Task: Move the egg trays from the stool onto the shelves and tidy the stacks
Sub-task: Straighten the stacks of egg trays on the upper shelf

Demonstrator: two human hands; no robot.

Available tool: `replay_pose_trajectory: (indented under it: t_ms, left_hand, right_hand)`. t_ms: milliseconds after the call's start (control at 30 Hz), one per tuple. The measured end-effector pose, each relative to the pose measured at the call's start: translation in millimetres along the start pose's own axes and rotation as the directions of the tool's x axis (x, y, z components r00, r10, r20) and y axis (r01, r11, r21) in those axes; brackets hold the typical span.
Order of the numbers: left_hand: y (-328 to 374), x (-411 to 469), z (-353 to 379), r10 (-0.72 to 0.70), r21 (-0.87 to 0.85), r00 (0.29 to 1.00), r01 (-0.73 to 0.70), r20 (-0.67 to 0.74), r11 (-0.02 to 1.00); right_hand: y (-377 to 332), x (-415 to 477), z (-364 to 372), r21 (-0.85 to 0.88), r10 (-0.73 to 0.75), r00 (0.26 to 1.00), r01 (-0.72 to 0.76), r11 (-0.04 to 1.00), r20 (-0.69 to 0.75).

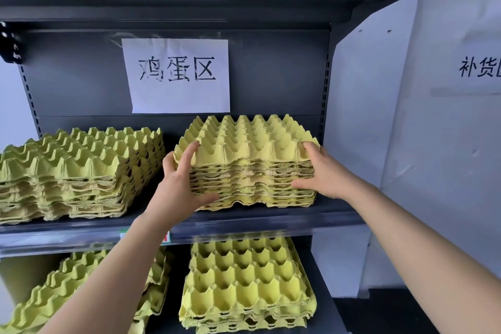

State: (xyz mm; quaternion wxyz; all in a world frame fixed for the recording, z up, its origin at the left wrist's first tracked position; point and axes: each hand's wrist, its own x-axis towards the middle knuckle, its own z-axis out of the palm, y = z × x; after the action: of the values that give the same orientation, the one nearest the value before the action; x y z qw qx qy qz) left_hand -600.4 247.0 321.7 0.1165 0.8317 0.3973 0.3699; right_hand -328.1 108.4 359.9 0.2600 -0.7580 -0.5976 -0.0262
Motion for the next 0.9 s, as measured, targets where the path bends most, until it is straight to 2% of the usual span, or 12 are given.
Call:
replay_pose_trajectory:
  t_ms: [167,400,533,733,900]
  left_hand:
    - [-2,19,-10,-0.019,-0.207,0.997,0.004,-0.071,0.978]
    - [15,21,2,-0.045,-0.254,0.994,0.019,-0.098,0.967]
    - [20,26,-7,-0.109,-0.260,0.990,0.084,-0.084,0.962]
    - [24,36,-23,-0.103,-0.076,0.995,0.102,-0.009,0.992]
    - [25,56,-35,-0.057,-0.176,0.998,0.050,-0.031,0.983]
  right_hand:
    - [1,3,-8,0.180,-0.016,0.997,0.028,0.983,-0.072]
    - [14,9,-18,0.132,0.070,0.996,-0.063,0.989,-0.051]
    - [12,12,-27,0.064,0.009,0.995,-0.002,0.998,-0.099]
    - [12,23,-39,-0.045,-0.003,0.996,-0.001,0.999,-0.092]
    - [-2,41,-48,-0.072,-0.078,0.992,0.071,0.995,-0.102]
